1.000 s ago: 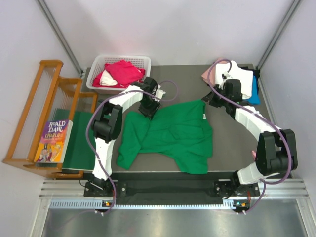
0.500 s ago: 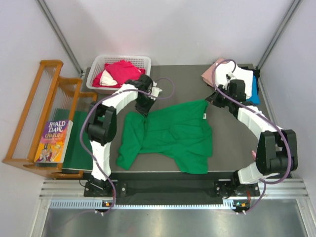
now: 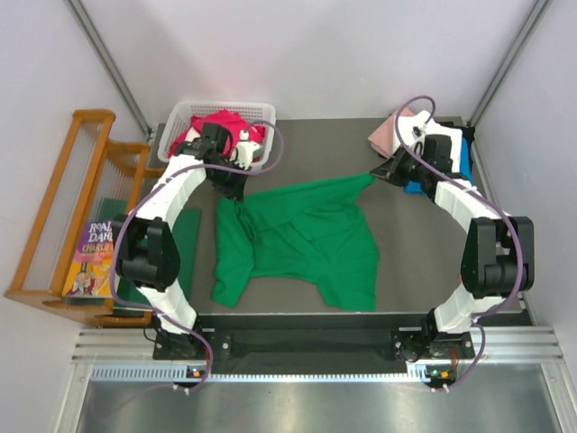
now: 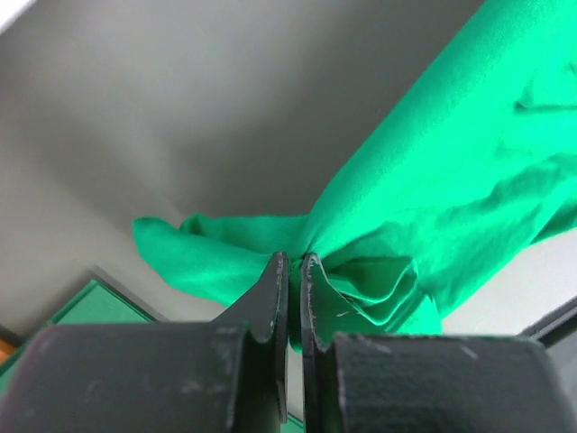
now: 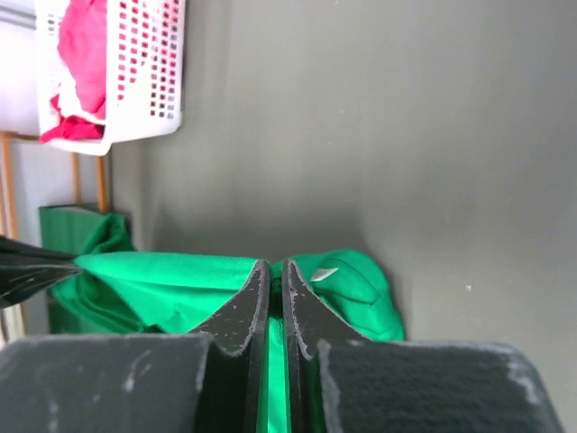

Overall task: Fold and stack the t-shirts
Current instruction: Flatten the tshirt out

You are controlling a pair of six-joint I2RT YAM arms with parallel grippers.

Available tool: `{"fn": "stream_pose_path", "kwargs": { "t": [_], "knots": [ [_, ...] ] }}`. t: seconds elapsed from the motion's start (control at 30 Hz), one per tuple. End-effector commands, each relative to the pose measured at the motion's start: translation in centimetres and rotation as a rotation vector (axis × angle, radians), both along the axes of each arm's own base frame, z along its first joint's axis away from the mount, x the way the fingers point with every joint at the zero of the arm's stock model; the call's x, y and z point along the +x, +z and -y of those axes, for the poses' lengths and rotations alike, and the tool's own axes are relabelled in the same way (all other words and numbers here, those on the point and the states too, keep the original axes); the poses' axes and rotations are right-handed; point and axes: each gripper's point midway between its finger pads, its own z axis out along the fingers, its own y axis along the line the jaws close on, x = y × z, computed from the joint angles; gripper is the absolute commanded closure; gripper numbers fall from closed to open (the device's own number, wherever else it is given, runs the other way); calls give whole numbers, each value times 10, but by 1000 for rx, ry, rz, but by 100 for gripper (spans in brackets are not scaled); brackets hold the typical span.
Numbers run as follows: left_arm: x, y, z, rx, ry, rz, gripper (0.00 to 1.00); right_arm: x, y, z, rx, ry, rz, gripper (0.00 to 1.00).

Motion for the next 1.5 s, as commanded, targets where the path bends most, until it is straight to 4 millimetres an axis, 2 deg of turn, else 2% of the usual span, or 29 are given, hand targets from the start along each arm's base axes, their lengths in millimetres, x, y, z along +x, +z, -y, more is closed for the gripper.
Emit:
{"fn": "stream_pose_path", "kwargs": {
  "t": [0.0, 0.03, 0.1, 0.17, 0.2, 0.27, 0.33, 0.4, 0.43, 0.53, 0.6, 0.63, 0.67, 0.7, 0.73, 0.77, 0.8, 0.83, 0.87, 0.93, 0.97, 1.03, 1.07, 1.13, 1.2, 1.23, 1.33, 1.47],
  "knots": [
    [-29, -11, -63, 170, 52, -100, 96, 43, 25, 47, -83, -178, 139, 100],
    [-29, -11, -62, 164, 53, -106, 93, 42, 23, 45, -87, -174, 139, 100],
    [-30, -13, -60, 155, 50, -120, 73, 38, 17, 45, -95, -177, 128, 100],
    [-28, -14, -60, 156, 49, -121, 49, 36, 15, 46, -107, -177, 125, 100],
    [-28, -13, -59, 151, 48, -120, 45, 35, 14, 47, -113, -182, 124, 100],
    [-28, -13, -58, 147, 38, -119, 45, 35, 15, 48, -118, -179, 125, 100],
    [-28, -12, -55, 130, 43, -124, 53, 35, 17, 48, -120, -180, 129, 100],
    [-29, -13, -52, 115, 47, -132, 62, 36, 19, 48, -122, -181, 136, 100],
    [-29, -14, -50, 106, 45, -135, 74, 37, 20, 49, -124, -183, 136, 100],
    [-27, -15, -50, 115, 45, -133, 88, 39, 22, 52, -145, -190, 136, 100],
    [-29, -17, -51, 116, 41, -148, 83, 40, 29, 55, -157, -201, 150, 100],
    [-31, -18, -50, 114, 38, -155, 76, 41, 31, 56, -165, -208, 157, 100],
    [-35, -17, -44, 92, 23, -170, 53, 42, 33, 58, -175, -213, 163, 100],
    [-44, -17, -41, 85, 14, -205, 44, 47, 38, 62, -184, -229, 177, 100],
    [-53, -12, -30, 68, -21, -214, 39, 49, 40, 63, -188, -231, 183, 100],
    [-64, -11, -19, 41, -56, -236, 29, 52, 41, 65, -187, -236, 184, 100],
    [-77, -9, -12, 35, -100, -258, 27, 61, 41, 66, -188, -233, 180, 100],
    [-90, -2, 5, 38, -166, -241, 26, 64, 37, 65, -188, -227, 159, 100],
    [-103, -6, 11, 47, -198, -258, 25, 74, 32, 64, -184, -221, 132, 100],
    [-119, -7, 29, 55, -248, -248, 23, 79, 28, 55, -151, -191, 116, 100],
    [-123, -7, 35, 50, -254, -251, 23, 80, 24, 49, -146, -178, 115, 100],
    [-135, -7, 51, 8, -275, -309, 23, 80, 21, 49, -156, -186, 115, 100],
    [-138, -7, 56, -6, -278, -329, 23, 75, 15, 34, -160, -158, 107, 100],
    [-144, -17, 62, -3, -280, -379, 23, 72, 12, 30, -162, -154, 106, 100],
    [-141, -29, 63, 18, -261, -384, 23, 67, 2, 29, -163, -148, 88, 100],
    [-139, -41, 57, 57, -239, -399, 22, 65, 0, 28, -168, -143, 87, 100],
    [-128, -58, 50, 100, -185, -387, 22, 59, -8, 27, -177, -136, 75, 100],
    [-108, -70, 45, 98, -119, -374, 23, 52, -12, 26, -180, -127, 69, 100]
  ]
}}
